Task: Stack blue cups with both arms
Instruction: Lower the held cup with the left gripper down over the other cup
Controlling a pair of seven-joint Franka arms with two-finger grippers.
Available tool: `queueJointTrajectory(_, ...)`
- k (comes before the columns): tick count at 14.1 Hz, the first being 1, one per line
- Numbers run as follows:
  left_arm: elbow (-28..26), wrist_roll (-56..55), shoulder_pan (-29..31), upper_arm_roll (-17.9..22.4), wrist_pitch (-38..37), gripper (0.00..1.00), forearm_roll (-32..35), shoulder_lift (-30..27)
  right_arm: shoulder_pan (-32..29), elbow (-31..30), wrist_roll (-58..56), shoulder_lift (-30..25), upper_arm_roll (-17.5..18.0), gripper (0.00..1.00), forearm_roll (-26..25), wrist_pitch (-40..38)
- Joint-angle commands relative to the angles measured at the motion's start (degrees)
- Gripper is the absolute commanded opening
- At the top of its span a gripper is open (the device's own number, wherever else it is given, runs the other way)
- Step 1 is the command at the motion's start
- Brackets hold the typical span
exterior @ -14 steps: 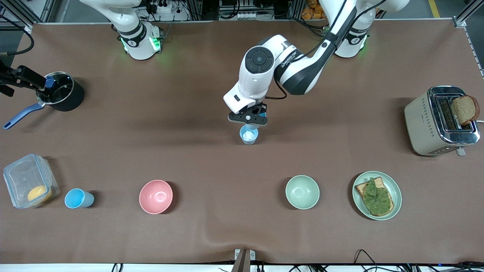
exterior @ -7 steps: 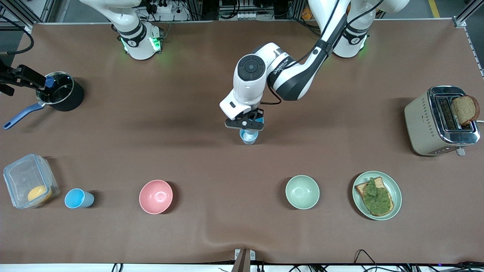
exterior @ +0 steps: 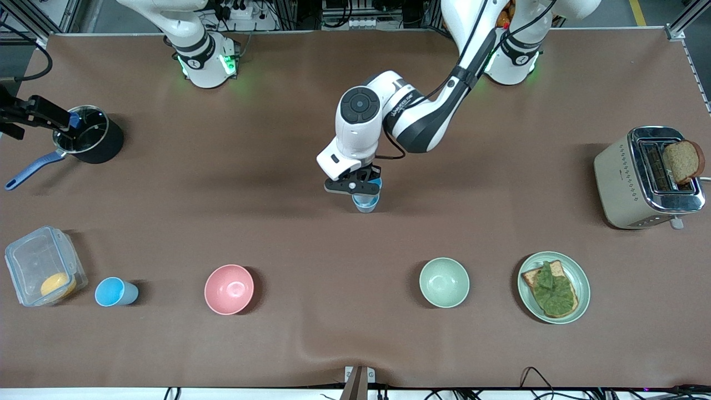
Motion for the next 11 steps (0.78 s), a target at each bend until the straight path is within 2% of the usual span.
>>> queueJointTrajectory(1, 1.85, -0.80, -1.17, 1.11, 0.29, 0.00, -0.85, 1.10, -0.26, -0.75, -0.68, -0.84, -0.11, 1.00, 0.38, -0.09)
queueJointTrajectory(3, 1.68, -0.53, -1.26, 1.72, 1.16, 0.00, -0.85, 1.01, -0.26, -0.75, -0.68, -0.84, -0.02, 1.00, 0.38, -0.01)
queueJointTrajectory(7, 1.50, 0.17, -0.82, 2.51, 1.34, 0.14, -0.94, 0.57, -0.43, -0.66, -0.68, -0.76, -0.19, 1.00, 1.52, 0.35)
queueJointTrajectory(11, 1.41, 0.26, -0.90, 2.51, 1.34, 0.15, -0.94, 0.57, -2.37, -0.49, -2.87, -0.76, -0.11, 1.00, 1.69, 0.35)
